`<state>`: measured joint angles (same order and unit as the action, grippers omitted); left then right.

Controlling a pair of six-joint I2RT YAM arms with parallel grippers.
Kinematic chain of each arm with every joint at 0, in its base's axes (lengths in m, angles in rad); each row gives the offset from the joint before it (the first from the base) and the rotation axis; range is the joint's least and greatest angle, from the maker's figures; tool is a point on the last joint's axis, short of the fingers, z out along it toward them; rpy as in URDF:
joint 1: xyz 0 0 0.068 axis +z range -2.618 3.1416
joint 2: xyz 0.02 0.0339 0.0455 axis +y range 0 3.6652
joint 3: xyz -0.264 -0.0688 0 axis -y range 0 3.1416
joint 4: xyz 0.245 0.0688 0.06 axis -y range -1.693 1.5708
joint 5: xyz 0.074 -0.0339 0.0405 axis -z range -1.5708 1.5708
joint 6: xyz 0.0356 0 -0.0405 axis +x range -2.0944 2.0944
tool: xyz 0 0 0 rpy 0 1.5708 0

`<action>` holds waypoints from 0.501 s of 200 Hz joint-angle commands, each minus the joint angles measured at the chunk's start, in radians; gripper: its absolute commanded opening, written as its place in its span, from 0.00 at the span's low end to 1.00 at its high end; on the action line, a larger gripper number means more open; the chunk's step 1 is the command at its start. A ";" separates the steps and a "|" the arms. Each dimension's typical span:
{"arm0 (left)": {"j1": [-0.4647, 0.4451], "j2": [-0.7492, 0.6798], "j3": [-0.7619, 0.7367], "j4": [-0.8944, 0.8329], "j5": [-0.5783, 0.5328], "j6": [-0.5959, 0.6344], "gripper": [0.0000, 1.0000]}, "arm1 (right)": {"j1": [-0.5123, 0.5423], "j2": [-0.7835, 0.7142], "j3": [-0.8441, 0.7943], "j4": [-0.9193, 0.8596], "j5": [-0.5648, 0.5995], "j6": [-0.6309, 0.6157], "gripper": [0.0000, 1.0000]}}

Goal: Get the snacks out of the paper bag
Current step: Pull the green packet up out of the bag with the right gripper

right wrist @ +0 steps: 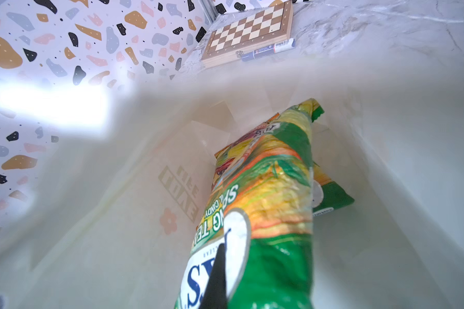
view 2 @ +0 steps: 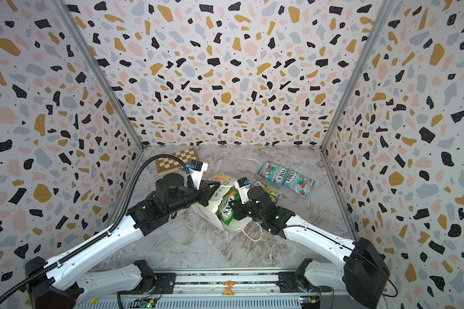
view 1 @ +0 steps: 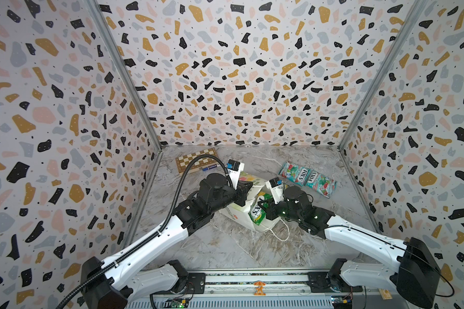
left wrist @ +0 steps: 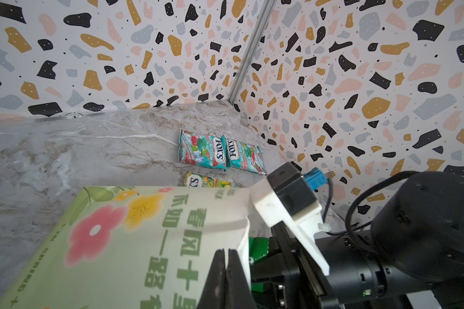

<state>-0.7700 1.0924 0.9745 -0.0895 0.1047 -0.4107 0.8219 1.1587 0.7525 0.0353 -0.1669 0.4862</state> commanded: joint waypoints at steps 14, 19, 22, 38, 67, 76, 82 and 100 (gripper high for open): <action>-0.005 -0.019 -0.014 0.039 -0.013 -0.011 0.00 | -0.004 -0.145 0.030 -0.105 0.041 -0.133 0.00; -0.005 -0.018 -0.014 0.040 -0.013 -0.013 0.00 | -0.003 -0.161 0.031 -0.121 0.055 -0.141 0.00; -0.006 -0.019 -0.014 0.040 -0.012 -0.013 0.00 | -0.004 -0.170 0.033 -0.130 0.064 -0.145 0.00; -0.006 -0.020 -0.016 0.041 -0.013 -0.014 0.00 | -0.004 -0.218 0.035 -0.170 0.109 -0.174 0.00; -0.005 -0.025 -0.020 0.046 -0.016 -0.020 0.00 | -0.006 -0.297 0.050 -0.222 0.149 -0.226 0.00; -0.006 -0.025 -0.020 0.046 -0.017 -0.020 0.00 | -0.006 -0.322 0.055 -0.235 0.167 -0.237 0.00; -0.005 -0.025 -0.022 0.047 -0.018 -0.022 0.00 | -0.006 -0.336 0.059 -0.246 0.187 -0.244 0.00; -0.006 -0.024 -0.022 0.046 -0.016 -0.025 0.00 | -0.007 -0.382 0.070 -0.276 0.243 -0.262 0.00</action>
<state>-0.7700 1.0920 0.9615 -0.0864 0.0986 -0.4297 0.8200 0.8478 0.7570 -0.2115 -0.0303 0.2844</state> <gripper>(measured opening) 0.047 0.048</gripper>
